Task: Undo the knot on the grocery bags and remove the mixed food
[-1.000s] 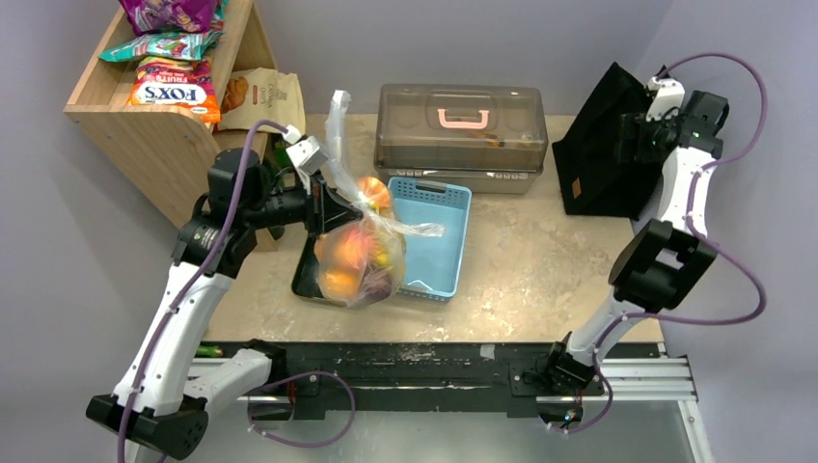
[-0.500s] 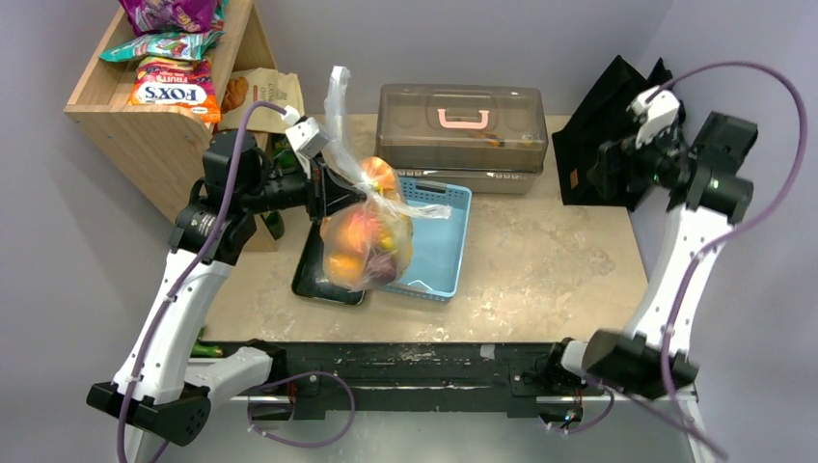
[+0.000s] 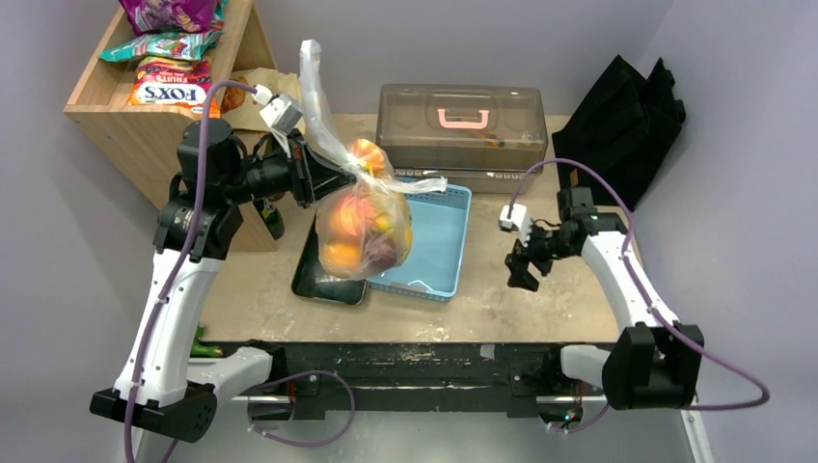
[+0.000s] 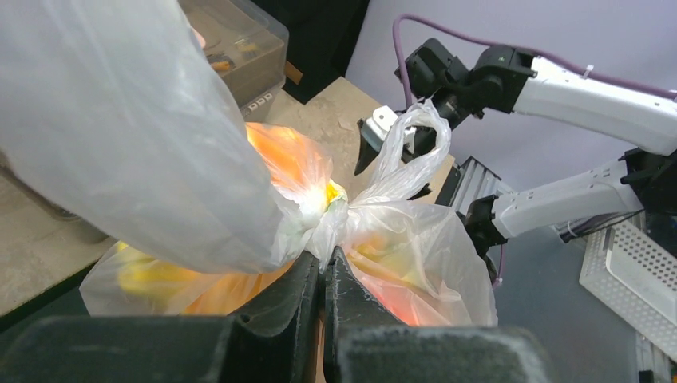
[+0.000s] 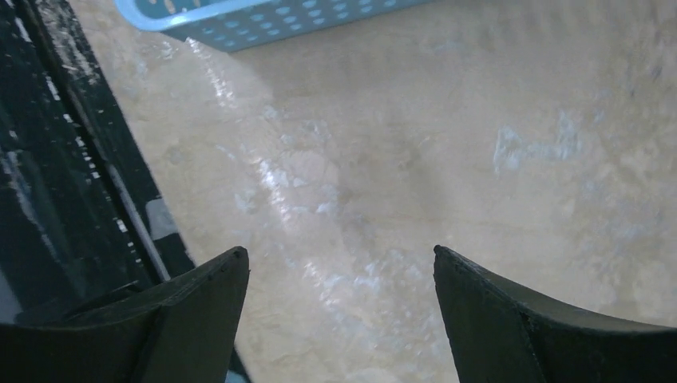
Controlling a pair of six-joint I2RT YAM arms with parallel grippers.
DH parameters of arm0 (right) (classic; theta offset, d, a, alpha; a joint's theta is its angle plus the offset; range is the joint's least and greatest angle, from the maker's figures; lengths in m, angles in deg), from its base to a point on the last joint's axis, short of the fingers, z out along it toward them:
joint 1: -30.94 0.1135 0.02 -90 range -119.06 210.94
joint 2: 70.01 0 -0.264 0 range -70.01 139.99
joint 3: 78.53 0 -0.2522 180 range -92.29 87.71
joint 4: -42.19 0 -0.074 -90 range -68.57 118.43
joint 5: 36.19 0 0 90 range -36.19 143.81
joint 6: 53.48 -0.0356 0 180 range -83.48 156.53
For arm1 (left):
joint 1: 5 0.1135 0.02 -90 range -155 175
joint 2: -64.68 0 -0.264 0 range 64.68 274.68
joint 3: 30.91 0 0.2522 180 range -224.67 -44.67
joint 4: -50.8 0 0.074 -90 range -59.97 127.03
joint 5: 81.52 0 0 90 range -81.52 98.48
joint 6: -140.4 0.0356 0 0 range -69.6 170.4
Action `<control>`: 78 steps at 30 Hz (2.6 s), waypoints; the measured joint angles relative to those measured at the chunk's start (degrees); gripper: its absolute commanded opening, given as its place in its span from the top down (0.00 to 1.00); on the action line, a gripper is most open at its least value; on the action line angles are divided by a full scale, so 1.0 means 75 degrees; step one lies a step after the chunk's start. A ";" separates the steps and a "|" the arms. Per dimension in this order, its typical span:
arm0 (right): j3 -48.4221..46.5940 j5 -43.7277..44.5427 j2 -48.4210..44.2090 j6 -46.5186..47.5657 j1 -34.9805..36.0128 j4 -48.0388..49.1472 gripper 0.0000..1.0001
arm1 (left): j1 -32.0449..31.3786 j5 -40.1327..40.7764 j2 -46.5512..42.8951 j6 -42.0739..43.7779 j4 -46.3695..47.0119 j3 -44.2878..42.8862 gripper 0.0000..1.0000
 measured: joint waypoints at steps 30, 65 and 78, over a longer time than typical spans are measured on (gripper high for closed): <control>-0.2049 0.1230 0.4913 0.0361 0.3821 0.4494 0.04 | 0.0991 0.0242 -0.0662 -0.0294 -0.0527 0.0000 1.00; -0.5887 0.2267 -0.1209 -0.7402 0.0402 -0.0452 0.01 | -0.3692 0.0787 0.5441 0.1988 0.1148 -0.3448 1.00; -0.4788 0.2235 -0.0254 -0.6423 0.0350 -0.1087 0.11 | -0.3844 -0.0490 0.7076 0.2107 0.4185 -0.1577 1.00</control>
